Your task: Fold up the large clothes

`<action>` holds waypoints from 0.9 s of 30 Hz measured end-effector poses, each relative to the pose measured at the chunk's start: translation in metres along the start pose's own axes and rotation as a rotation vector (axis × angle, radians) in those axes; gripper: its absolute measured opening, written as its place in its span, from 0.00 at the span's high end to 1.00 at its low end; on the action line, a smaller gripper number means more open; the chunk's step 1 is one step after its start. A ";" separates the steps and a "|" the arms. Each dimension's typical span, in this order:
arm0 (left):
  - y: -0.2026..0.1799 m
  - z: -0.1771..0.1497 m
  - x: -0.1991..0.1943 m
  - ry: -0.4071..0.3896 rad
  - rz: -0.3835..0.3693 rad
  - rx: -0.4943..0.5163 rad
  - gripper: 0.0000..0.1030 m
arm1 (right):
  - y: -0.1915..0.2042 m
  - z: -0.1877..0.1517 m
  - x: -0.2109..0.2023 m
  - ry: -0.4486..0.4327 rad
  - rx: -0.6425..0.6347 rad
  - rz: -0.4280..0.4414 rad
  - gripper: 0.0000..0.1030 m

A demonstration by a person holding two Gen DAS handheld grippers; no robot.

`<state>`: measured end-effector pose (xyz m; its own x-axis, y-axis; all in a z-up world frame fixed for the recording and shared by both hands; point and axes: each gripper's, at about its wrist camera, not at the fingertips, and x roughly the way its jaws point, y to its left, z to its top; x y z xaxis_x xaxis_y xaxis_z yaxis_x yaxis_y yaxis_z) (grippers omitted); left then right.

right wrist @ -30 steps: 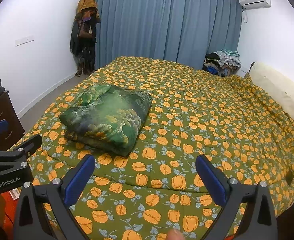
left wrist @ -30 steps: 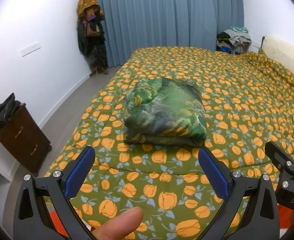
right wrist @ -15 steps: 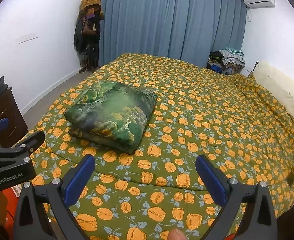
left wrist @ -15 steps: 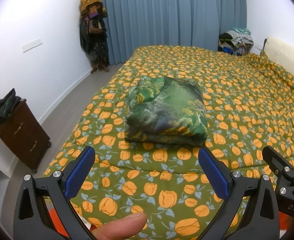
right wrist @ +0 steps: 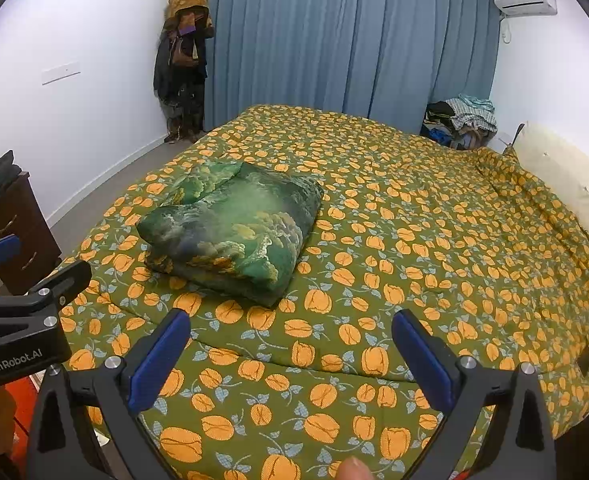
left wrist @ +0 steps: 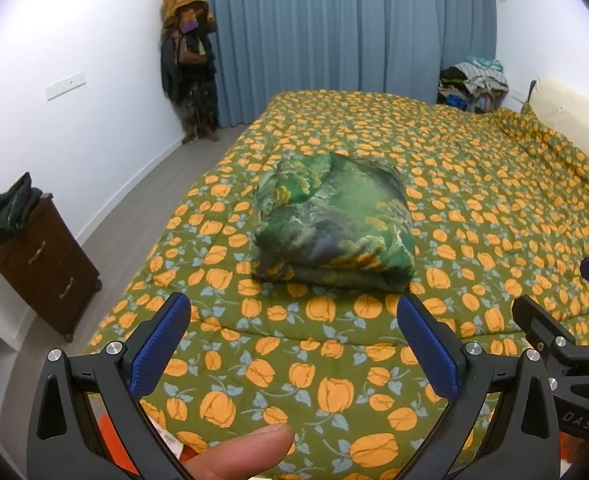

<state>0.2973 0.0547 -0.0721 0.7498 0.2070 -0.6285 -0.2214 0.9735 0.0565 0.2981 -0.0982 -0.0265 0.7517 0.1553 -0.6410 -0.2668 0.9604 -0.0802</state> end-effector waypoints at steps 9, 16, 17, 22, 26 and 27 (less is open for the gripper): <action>0.000 -0.001 -0.004 0.000 0.003 -0.006 0.01 | 0.004 0.001 0.002 0.010 -0.012 0.010 0.01; 0.002 0.000 -0.006 0.006 0.008 -0.017 0.01 | 0.009 0.003 -0.001 0.001 -0.019 0.020 0.01; 0.002 0.000 -0.005 0.004 0.007 -0.014 0.01 | 0.009 0.003 0.000 0.002 -0.019 0.019 0.01; 0.003 -0.001 -0.003 0.011 0.003 -0.009 0.01 | 0.007 0.002 0.002 0.012 -0.009 0.008 0.01; 0.002 -0.001 0.000 0.019 0.000 -0.010 0.01 | 0.005 0.002 0.002 0.014 -0.007 0.001 0.01; 0.002 -0.002 0.000 0.020 0.000 -0.010 0.01 | 0.005 0.002 0.003 0.014 -0.006 0.000 0.01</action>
<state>0.2955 0.0568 -0.0731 0.7370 0.2045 -0.6442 -0.2276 0.9726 0.0484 0.2998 -0.0923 -0.0272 0.7429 0.1524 -0.6518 -0.2706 0.9590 -0.0842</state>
